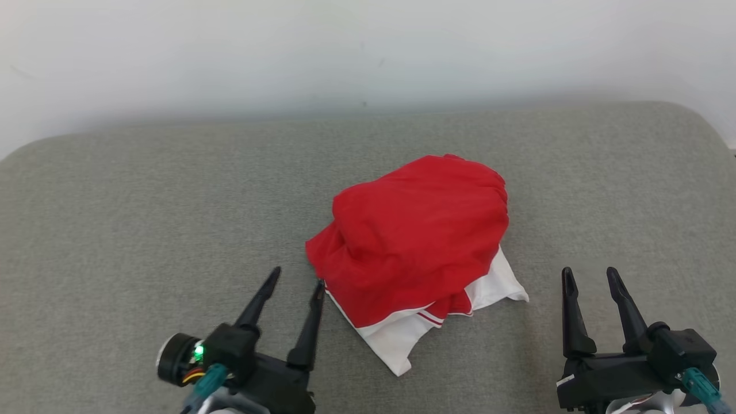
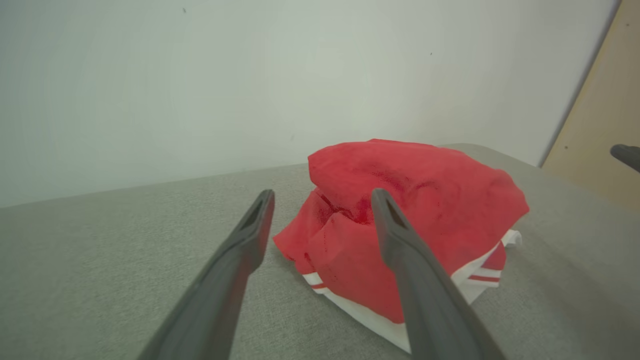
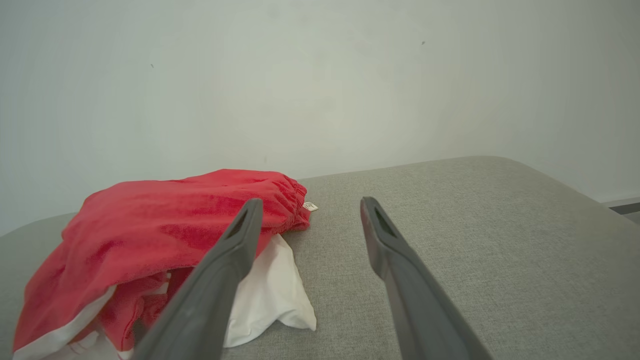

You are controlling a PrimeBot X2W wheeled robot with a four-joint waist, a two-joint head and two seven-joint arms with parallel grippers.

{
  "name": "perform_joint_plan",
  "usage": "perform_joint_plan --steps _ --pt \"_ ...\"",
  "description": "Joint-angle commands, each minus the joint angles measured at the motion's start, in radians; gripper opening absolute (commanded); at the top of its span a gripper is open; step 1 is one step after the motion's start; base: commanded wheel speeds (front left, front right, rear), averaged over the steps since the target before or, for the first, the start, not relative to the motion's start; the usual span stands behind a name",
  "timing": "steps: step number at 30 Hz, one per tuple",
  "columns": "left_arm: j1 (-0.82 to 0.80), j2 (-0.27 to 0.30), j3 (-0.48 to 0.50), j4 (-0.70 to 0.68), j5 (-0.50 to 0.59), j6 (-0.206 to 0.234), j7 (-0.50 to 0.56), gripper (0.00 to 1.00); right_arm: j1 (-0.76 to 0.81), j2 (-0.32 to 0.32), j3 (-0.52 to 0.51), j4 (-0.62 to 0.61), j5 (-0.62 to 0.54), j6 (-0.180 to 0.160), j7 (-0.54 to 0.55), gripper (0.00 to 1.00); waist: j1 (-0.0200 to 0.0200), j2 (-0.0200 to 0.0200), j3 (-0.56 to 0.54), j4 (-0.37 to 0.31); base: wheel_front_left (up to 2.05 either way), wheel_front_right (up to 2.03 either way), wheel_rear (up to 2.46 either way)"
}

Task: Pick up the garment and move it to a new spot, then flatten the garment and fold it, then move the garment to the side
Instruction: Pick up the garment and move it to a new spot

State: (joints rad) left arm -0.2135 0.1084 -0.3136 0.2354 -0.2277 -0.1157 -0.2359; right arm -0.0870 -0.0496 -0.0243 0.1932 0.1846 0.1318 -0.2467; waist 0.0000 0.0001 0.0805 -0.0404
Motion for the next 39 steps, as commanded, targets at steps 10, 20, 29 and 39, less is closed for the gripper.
perform_joint_plan --steps 10,20,29,39 --pt "-0.068 0.011 -0.126 0.1 0.041 -0.012 0.051 1.0 -0.023 -0.001 0.0 0.011 0.019 -0.002 -0.012 1.0 0.0 -0.0001 0.061 -0.078 0.0 0.0 0.0" --pt "-0.087 0.05 -0.202 0.169 0.092 0.003 0.09 1.0 -0.034 -0.001 -0.003 0.02 0.03 -0.002 -0.018 1.0 0.0 -0.0001 0.081 -0.103 0.0 0.0 0.0" --pt "-0.156 0.019 -0.191 0.258 0.076 0.032 0.038 0.0 -0.036 -0.001 -0.006 0.023 0.026 -0.002 -0.019 1.0 0.0 -0.0001 0.072 -0.093 0.0 0.0 0.0" --pt "-0.288 0.033 -0.196 0.095 0.003 -0.008 0.044 0.0 -0.014 -0.001 -0.002 0.03 0.039 -0.002 -0.018 1.0 0.0 -0.0001 0.036 -0.047 0.0 0.0 0.0"
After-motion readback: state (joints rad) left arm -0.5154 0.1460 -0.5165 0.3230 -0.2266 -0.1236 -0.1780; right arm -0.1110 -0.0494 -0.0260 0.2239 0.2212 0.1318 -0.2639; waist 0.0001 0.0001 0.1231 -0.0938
